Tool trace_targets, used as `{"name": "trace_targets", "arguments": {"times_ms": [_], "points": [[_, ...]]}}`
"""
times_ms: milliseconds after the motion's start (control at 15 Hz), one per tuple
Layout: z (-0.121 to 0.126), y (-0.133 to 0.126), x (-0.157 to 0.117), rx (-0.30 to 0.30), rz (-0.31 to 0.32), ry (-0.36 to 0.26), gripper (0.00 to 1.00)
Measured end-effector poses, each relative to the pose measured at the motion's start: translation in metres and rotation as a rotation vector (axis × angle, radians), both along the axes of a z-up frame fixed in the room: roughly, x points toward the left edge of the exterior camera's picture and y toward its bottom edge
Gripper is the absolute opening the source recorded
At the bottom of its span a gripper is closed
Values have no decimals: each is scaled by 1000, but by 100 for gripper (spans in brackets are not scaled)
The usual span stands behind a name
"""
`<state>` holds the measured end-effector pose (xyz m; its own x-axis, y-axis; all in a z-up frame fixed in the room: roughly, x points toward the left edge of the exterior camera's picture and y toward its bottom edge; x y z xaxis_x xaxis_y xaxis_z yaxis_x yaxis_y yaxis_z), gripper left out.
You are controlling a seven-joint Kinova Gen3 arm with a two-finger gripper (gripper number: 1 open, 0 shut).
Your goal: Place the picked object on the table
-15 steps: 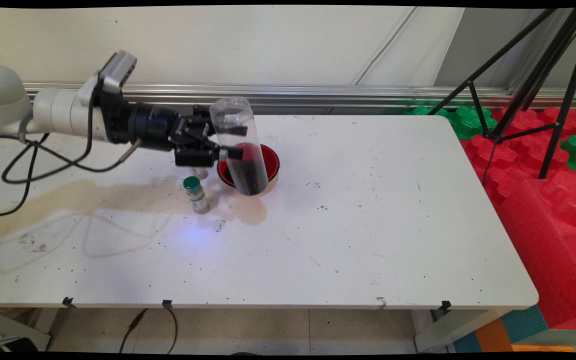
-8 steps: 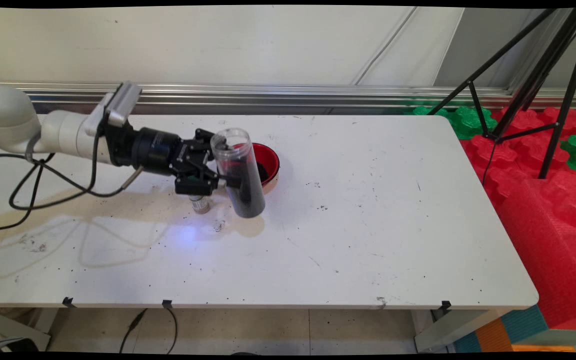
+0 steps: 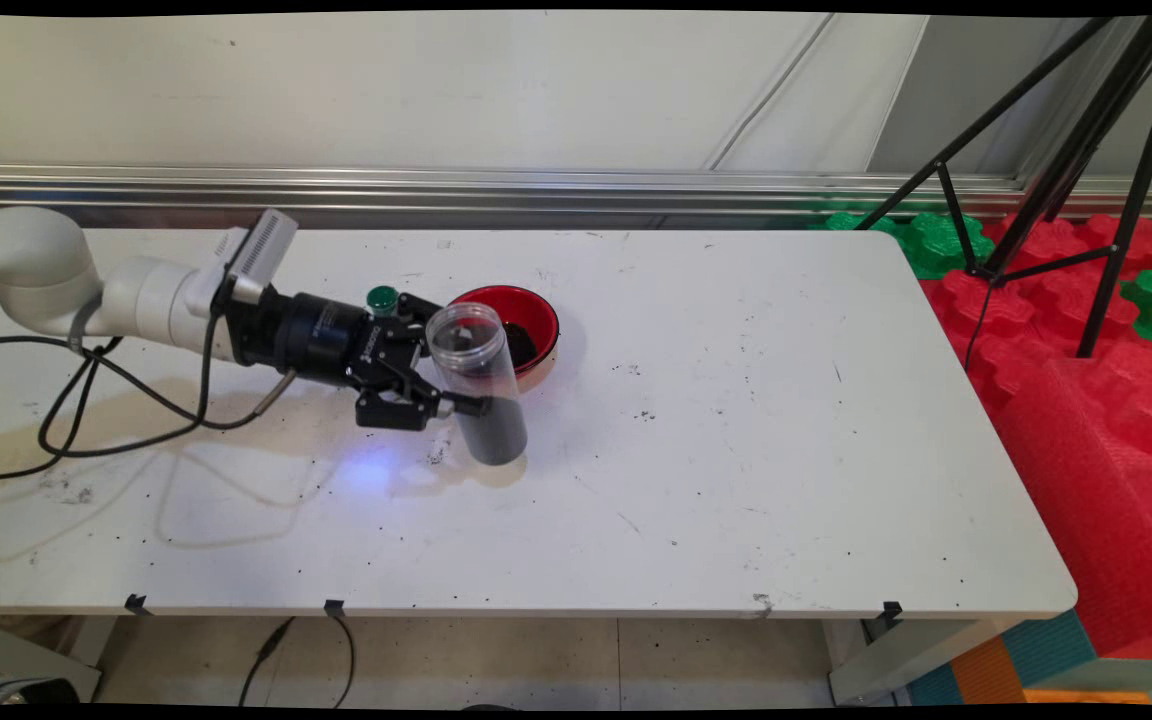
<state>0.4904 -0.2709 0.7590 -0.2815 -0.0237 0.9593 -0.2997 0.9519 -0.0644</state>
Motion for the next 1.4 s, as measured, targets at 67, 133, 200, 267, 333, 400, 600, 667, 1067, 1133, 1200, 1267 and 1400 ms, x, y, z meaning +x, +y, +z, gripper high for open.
{"name": "trace_targets", "arguments": {"times_ms": [67, 133, 200, 267, 333, 400, 600, 667, 1067, 1133, 1200, 1267, 1400], "points": [[-5, 0, 0, -4, -3, -6, 0], [-8, 1, 0, -6, -6, -11, 0], [-11, 1, -1, -8, -8, -14, 0], [-14, 2, -1, -9, -10, -18, 0], [-17, 2, -1, -10, -11, -21, 0], [-20, 2, -1, -12, -13, -26, 0], [-29, 3, -1, -14, -17, -38, 0], [-31, 3, -1, -14, -18, -42, 0], [-40, 4, 1, -15, -19, -59, 0], [-42, 4, 1, -15, -18, -62, 0], [-43, 4, 1, -15, -18, -65, 0], [-44, 4, 2, -16, -18, -67, 0], [-46, 4, 2, -17, -18, -71, 0]]}}
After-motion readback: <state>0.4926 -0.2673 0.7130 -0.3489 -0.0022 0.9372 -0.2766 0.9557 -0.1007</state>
